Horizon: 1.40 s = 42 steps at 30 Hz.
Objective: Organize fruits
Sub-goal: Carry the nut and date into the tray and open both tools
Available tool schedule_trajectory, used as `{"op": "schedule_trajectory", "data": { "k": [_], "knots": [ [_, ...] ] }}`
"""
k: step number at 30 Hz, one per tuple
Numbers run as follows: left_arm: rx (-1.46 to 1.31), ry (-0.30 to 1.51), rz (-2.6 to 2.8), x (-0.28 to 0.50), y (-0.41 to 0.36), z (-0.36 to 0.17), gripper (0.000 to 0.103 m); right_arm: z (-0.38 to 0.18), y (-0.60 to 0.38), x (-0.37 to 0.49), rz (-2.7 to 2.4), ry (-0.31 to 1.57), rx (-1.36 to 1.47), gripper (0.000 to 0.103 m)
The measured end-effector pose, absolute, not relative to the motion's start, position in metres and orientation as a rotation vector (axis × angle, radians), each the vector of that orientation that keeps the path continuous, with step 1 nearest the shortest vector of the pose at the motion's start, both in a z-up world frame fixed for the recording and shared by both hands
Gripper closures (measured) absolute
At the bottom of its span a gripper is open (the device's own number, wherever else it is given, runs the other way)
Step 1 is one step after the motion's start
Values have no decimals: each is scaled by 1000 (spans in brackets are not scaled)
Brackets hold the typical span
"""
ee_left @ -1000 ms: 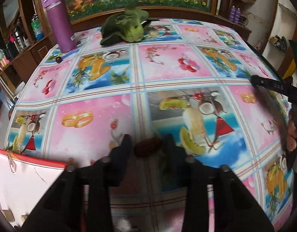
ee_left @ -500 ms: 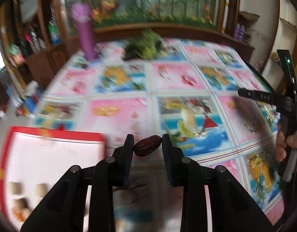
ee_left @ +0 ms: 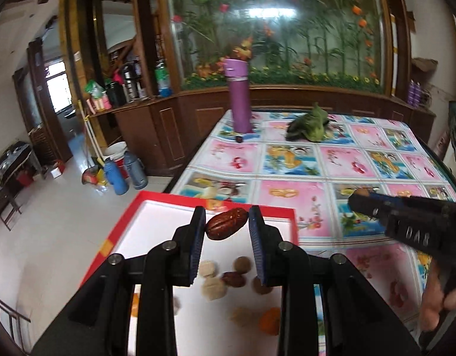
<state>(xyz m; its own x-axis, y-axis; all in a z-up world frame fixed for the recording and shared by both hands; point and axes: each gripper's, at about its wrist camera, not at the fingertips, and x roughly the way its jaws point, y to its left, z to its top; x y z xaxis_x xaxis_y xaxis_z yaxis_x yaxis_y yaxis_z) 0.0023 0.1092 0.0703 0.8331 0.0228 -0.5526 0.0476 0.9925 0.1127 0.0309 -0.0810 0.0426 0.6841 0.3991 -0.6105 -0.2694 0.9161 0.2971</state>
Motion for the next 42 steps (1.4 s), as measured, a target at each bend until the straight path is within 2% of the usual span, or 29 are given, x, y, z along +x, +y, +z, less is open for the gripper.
{"op": "schedule_trajectory", "data": {
  "k": [17, 25, 42],
  "knots": [
    [46, 641, 86, -10, 176, 36, 71, 13, 23, -9, 484, 781, -7, 83],
    [34, 680, 133, -11, 194, 17, 71, 2, 44, -25, 495, 791, -75, 83],
    [20, 699, 144, -14, 204, 11, 71, -4, 52, -29, 483, 796, -77, 83]
  ]
}}
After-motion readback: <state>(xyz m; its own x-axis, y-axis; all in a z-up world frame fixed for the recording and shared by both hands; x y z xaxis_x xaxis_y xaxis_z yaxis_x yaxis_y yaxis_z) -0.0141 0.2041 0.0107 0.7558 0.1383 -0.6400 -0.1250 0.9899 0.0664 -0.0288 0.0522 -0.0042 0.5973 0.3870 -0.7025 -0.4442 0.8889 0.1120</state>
